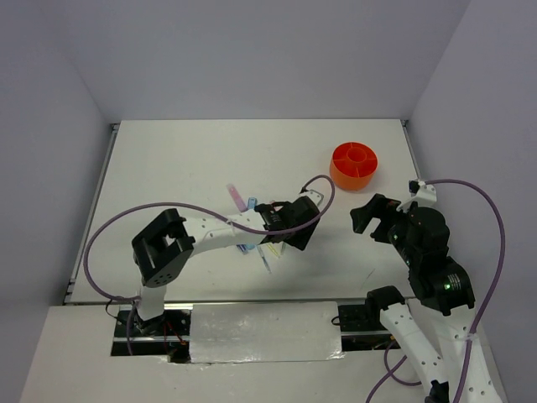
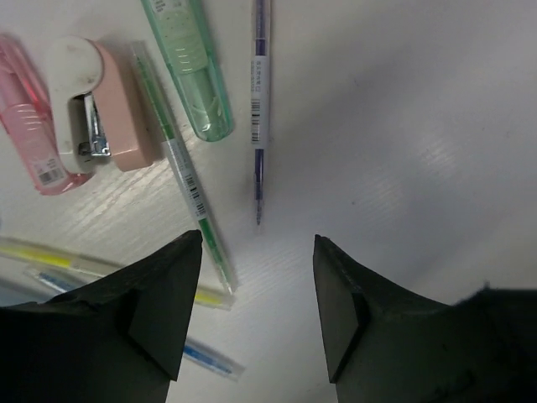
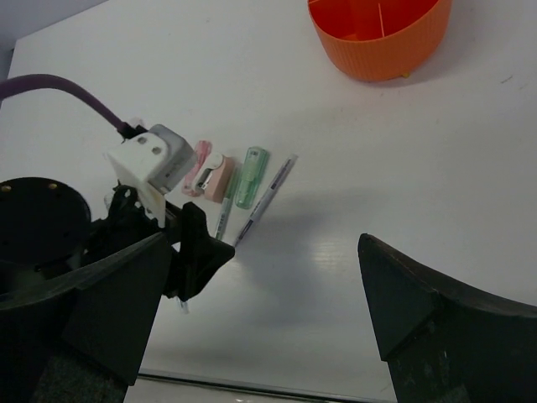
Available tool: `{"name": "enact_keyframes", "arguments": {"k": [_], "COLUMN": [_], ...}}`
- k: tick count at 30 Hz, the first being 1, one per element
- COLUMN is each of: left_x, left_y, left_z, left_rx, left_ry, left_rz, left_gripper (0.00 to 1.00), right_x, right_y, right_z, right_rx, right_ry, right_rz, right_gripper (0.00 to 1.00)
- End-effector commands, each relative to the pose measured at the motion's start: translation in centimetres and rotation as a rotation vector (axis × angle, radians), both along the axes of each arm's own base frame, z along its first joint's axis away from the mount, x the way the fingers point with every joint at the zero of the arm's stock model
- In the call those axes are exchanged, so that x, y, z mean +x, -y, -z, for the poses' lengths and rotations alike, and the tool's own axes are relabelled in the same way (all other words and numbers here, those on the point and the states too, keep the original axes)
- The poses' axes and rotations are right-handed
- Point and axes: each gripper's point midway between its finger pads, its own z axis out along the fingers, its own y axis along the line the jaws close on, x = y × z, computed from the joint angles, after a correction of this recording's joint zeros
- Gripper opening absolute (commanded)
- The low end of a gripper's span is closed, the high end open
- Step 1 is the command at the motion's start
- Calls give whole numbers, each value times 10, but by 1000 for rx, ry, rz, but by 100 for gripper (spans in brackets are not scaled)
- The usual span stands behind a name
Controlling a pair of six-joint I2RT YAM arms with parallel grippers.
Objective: Sort the stationery into containers
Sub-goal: Pick up the pen from the center of the board.
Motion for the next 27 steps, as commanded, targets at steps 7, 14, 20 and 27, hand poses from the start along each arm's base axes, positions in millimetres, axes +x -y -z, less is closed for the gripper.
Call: {"name": "enact_keyframes", "arguments": {"k": [7, 14, 20, 27], "left_x": [22, 32, 31, 26], "left_y": [30, 24, 26, 21], "left_z": [1, 29, 47, 62], "left_rx": [4, 55, 57, 86], "left_ry": [62, 22, -7, -35], "left_rz": [55, 48, 55, 42], "left_gripper": [63, 59, 55, 41], "right_x": [-2, -4, -5, -4], "right_y": [-4, -3, -5, -8], "right_z": [-13, -18, -19, -20], "right_rx": [-9, -17, -19, -15], "right_ry": [39, 46, 56, 60], "right_rz": [-38, -43, -61, -78], "right_gripper": [100, 100, 100, 100]}}
